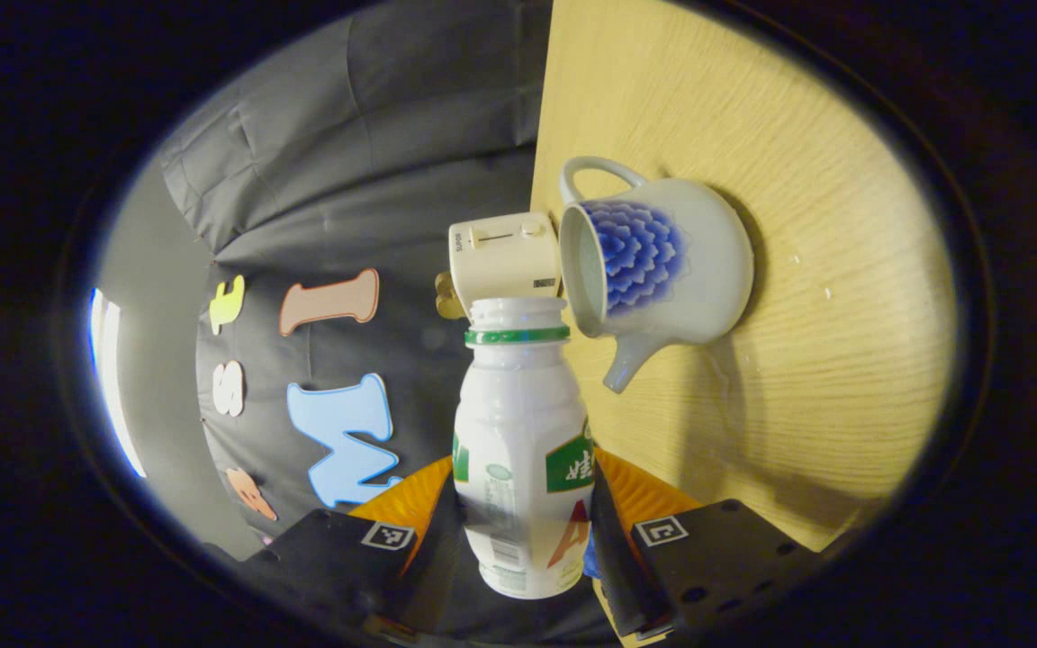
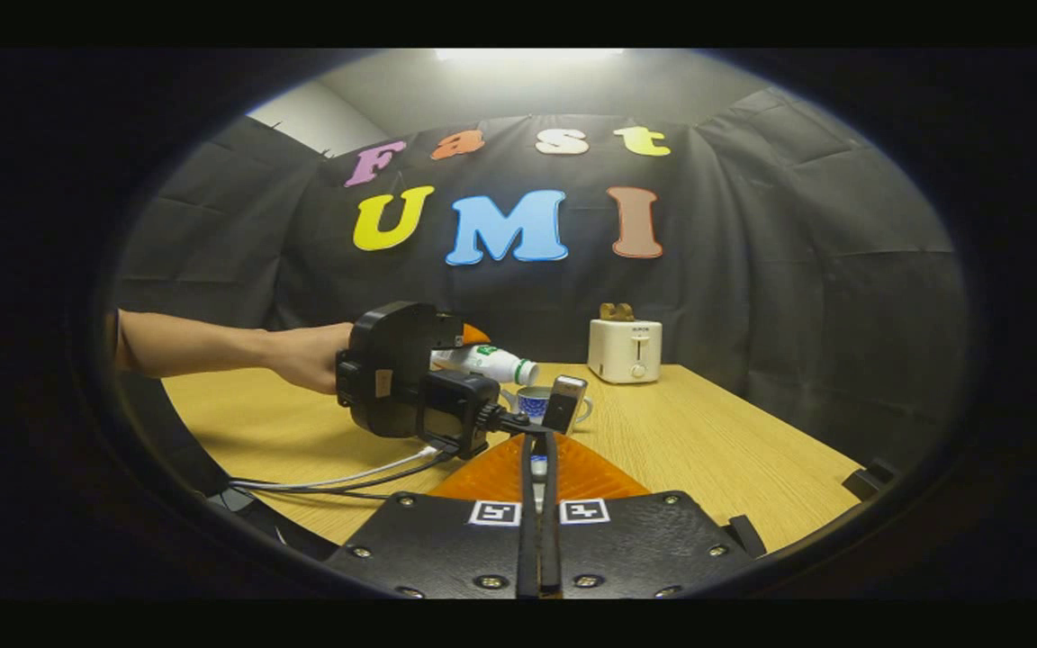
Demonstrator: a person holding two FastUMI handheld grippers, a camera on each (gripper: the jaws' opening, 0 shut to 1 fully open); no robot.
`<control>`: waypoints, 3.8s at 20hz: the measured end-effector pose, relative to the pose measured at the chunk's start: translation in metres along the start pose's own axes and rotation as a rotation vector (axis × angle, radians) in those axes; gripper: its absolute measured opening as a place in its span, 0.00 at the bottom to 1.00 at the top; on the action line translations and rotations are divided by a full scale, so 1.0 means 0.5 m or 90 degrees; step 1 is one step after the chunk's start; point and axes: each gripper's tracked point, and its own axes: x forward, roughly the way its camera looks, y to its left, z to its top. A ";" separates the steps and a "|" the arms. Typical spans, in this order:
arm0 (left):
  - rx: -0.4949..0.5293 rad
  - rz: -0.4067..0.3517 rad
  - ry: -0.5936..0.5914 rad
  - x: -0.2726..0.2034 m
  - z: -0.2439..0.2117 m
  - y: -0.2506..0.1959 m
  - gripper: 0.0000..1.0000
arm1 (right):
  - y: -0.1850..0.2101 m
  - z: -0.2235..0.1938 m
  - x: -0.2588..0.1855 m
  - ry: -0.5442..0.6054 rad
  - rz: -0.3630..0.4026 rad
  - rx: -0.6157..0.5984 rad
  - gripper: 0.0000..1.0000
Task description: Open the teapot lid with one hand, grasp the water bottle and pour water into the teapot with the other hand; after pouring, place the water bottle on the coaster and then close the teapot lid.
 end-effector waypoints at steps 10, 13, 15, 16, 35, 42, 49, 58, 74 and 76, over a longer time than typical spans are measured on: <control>0.023 0.002 0.001 -0.002 0.001 0.009 0.76 | 0.002 -0.005 0.001 0.008 0.004 0.001 0.18; 0.032 0.005 0.005 0.000 -0.003 0.010 0.79 | 0.000 -0.003 0.000 0.007 0.003 0.000 0.01; 0.032 0.004 0.006 0.001 -0.005 0.009 0.79 | 0.002 -0.002 0.001 0.008 0.002 -0.002 0.01; 0.032 0.004 0.006 0.001 -0.005 0.009 0.74 | 0.002 -0.003 0.002 0.008 0.003 -0.001 0.01; 0.080 0.018 0.010 0.000 -0.010 0.045 0.74 | -0.006 0.003 -0.003 0.005 -0.002 0.001 0.01; 0.109 0.019 0.012 0.003 -0.014 0.054 0.79 | -0.008 0.004 -0.003 0.003 -0.004 0.000 0.01; 0.126 0.026 0.009 0.003 -0.007 0.064 0.79 | -0.006 0.004 -0.004 0.005 -0.002 0.000 0.01; 0.149 0.031 0.008 0.000 -0.004 0.071 0.74 | -0.005 0.000 -0.004 0.008 0.001 -0.002 0.01; 0.161 0.033 0.001 -0.001 0.001 0.069 0.79 | -0.007 -0.003 -0.001 0.012 0.001 0.000 0.01; 0.158 0.032 -0.001 0.000 0.002 0.066 0.76 | -0.009 -0.003 -0.003 0.012 0.000 0.000 0.01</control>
